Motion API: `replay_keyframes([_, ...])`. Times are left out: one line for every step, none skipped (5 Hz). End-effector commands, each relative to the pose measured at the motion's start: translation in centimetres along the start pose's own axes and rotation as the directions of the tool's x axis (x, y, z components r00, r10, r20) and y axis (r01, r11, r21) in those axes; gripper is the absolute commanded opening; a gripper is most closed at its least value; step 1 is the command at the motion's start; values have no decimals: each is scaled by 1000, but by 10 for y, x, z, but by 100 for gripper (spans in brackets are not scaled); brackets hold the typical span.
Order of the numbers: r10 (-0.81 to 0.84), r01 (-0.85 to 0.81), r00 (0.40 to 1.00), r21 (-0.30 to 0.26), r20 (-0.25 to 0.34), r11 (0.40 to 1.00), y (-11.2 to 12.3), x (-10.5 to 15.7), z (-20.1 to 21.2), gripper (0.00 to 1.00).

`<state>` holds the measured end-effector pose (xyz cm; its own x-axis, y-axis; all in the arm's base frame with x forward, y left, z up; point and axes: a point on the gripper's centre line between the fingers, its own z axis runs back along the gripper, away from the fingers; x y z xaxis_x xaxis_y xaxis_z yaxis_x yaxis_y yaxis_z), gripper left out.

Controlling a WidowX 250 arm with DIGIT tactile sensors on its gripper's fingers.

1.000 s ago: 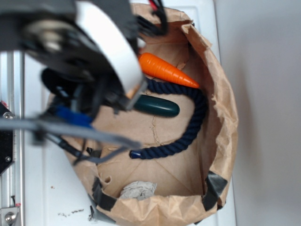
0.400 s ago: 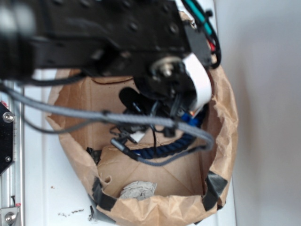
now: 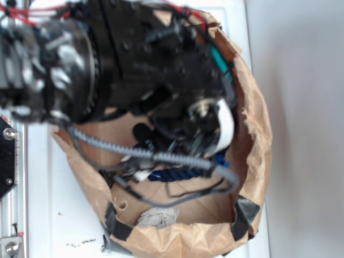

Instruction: Grab the white paper.

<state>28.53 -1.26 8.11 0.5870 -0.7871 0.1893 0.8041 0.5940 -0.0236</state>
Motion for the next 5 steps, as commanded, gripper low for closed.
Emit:
replay_keyframes([-27, 26, 1000, 90, 14, 996, -13, 17, 23, 100])
replay_keyframes([-27, 26, 1000, 90, 14, 996, -13, 17, 23, 100])
replay_keyframes([-27, 26, 1000, 90, 14, 996, -13, 17, 23, 100])
replay_keyframes([-279, 274, 960, 114, 28, 955, -13, 22, 13, 100])
replay_keyframes([-498, 489, 866, 134, 40, 862, -20, 19, 11, 100])
